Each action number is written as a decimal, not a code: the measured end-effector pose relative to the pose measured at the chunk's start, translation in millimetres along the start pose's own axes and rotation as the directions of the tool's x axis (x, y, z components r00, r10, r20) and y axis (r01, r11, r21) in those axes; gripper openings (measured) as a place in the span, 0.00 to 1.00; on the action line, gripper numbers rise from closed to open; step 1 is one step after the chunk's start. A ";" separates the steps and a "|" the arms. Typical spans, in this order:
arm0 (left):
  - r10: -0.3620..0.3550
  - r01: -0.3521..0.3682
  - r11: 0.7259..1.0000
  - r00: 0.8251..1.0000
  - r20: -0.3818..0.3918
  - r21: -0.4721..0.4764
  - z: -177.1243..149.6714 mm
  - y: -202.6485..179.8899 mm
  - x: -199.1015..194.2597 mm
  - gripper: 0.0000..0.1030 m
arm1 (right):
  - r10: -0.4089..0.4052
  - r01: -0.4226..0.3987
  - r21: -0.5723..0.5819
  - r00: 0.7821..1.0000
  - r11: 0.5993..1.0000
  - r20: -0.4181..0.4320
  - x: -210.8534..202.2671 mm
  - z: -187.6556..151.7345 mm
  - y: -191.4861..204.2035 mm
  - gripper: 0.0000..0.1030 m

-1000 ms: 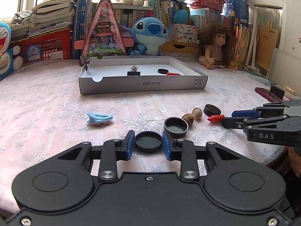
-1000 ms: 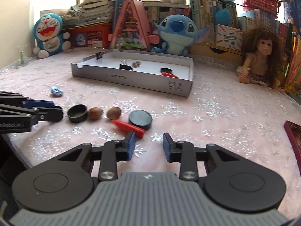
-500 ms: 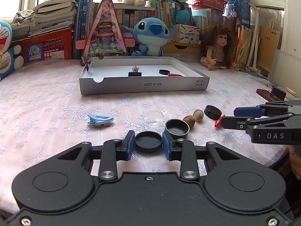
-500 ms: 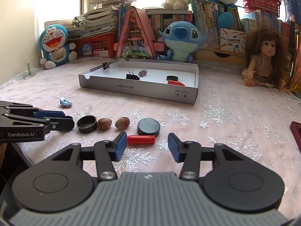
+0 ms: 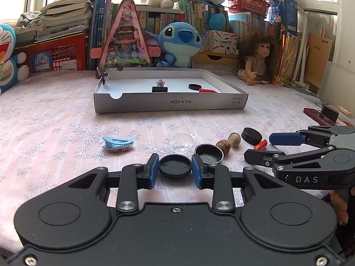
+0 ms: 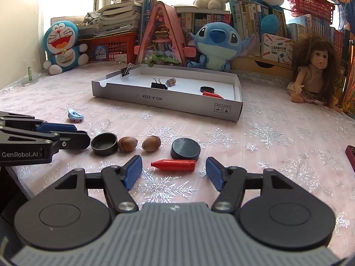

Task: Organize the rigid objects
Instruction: 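Grasp the small black lid with the left tool while the right tool grasps the red crayon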

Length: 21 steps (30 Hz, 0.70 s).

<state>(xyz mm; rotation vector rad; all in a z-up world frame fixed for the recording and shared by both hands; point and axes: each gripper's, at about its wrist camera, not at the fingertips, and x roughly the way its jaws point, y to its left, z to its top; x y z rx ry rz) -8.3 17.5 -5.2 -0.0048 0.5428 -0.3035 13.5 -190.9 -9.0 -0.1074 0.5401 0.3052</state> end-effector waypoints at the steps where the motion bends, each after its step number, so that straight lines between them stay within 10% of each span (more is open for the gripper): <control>1: 0.000 0.000 1.000 1.000 0.000 0.000 0.0 0.1 0.1 0.29 | 0.002 -0.002 -0.001 1.000 1.000 -0.001 0.2 0.2 0.7 0.73; 10: 0.000 0.000 1.000 1.000 0.005 -0.005 2.8 -0.6 2.3 0.29 | 0.019 -0.019 -0.007 1.000 1.000 -0.001 -0.7 0.6 3.7 0.47; 21: 0.006 -0.006 1.000 1.000 0.029 0.001 18.6 -2.7 2.9 0.29 | 0.007 -0.007 -0.015 0.999 1.000 0.041 -10.7 10.4 4.5 0.47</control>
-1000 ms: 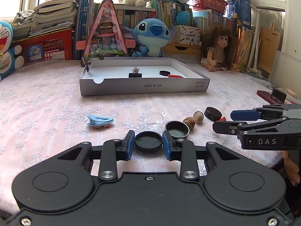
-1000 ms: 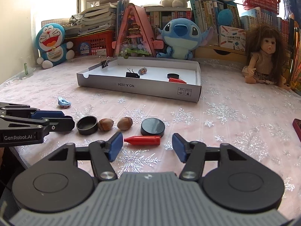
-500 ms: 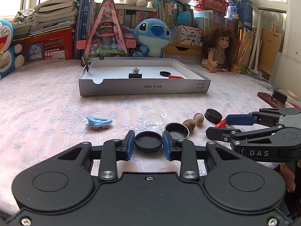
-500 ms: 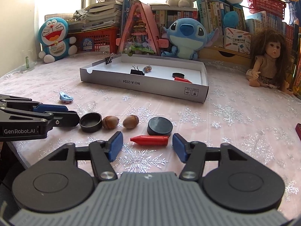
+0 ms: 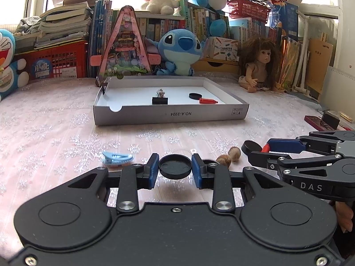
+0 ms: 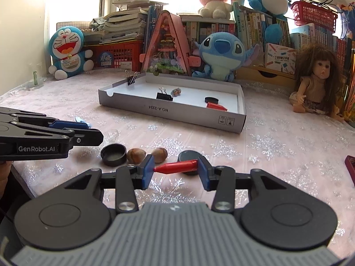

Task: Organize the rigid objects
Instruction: 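Grasp the small black lid with the left tool while the right tool grasps the red crayon, then carry the black lid and red crayon over the white tray with both tools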

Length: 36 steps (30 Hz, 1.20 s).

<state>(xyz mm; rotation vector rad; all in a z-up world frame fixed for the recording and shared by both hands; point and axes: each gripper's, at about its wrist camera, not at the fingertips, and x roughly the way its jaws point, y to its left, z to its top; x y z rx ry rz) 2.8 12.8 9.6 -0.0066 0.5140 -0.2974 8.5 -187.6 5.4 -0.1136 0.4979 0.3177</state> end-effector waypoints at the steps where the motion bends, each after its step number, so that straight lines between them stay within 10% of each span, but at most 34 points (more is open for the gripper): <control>1: 0.002 -0.002 1.000 1.000 0.002 -0.001 2.8 0.1 0.2 0.29 | -0.004 0.004 0.000 1.000 1.000 0.003 0.0 1.9 -0.8 0.47; 36: 0.105 -0.101 0.989 0.994 0.034 -0.109 132.0 26.1 123.7 0.29 | -0.129 0.126 0.182 0.992 0.975 0.004 94.9 97.2 -69.3 0.47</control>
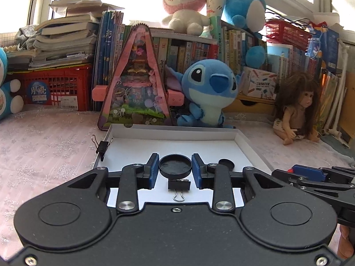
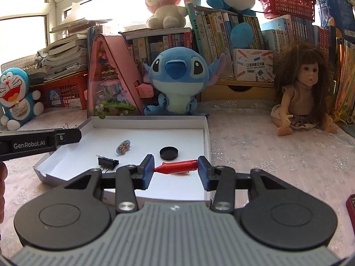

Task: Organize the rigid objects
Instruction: 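Carry the black lid and red crayon over the white tray with both tools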

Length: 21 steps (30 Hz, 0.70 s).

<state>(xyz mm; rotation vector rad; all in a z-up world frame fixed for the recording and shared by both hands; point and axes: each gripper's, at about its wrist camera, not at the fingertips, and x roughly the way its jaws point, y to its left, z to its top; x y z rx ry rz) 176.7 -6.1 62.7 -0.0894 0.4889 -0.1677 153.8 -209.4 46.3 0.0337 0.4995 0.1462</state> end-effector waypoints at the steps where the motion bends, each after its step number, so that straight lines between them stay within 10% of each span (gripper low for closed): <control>1: 0.005 -0.005 1.000 1.000 -0.007 -0.006 -0.3 0.8 5.2 0.29 | -0.002 0.002 -0.001 1.000 1.000 -0.004 4.2 0.9 0.3 0.47; 21: -0.008 0.003 0.999 0.987 -0.162 -0.032 -30.8 -3.5 47.3 0.29 | -0.011 0.018 0.044 0.990 0.999 -0.138 56.7 -13.4 0.6 0.47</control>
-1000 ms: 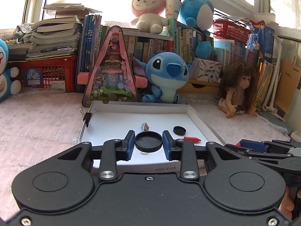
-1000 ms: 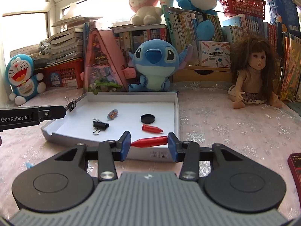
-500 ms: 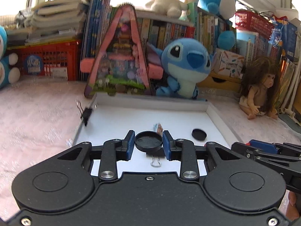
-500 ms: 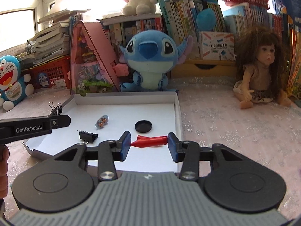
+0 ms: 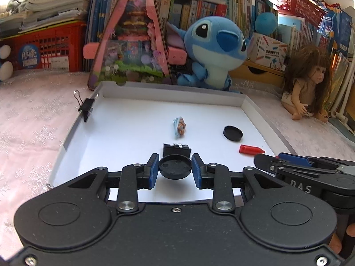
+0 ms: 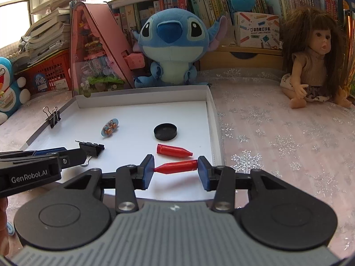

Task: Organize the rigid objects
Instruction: 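Carry the black lid and red crayon over the white tray with both tools, then open both tools to drop the lid and crayon into the tray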

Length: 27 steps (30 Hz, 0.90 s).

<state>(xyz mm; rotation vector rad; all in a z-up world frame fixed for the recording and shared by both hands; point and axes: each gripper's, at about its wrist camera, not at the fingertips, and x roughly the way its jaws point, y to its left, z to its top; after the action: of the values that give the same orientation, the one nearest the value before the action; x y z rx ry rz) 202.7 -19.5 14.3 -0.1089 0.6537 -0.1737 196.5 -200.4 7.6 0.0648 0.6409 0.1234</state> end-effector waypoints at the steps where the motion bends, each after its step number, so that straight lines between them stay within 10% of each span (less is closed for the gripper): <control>1: 0.000 0.000 1.000 1.000 -0.004 0.003 -0.6 -0.7 1.3 0.29 | -0.003 0.003 -0.005 1.000 1.000 -0.002 1.1 -0.1 0.8 0.47; 27: -0.004 0.004 1.000 1.000 -0.009 0.003 -3.5 -1.2 6.8 0.38 | -0.014 0.013 -0.066 1.000 0.998 -0.017 4.3 -1.4 8.8 0.53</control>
<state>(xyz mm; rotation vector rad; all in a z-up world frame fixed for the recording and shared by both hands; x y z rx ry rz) 205.7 -22.2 7.7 -0.1068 0.6626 -0.1790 198.2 -191.1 4.8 -0.0037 0.6540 0.1321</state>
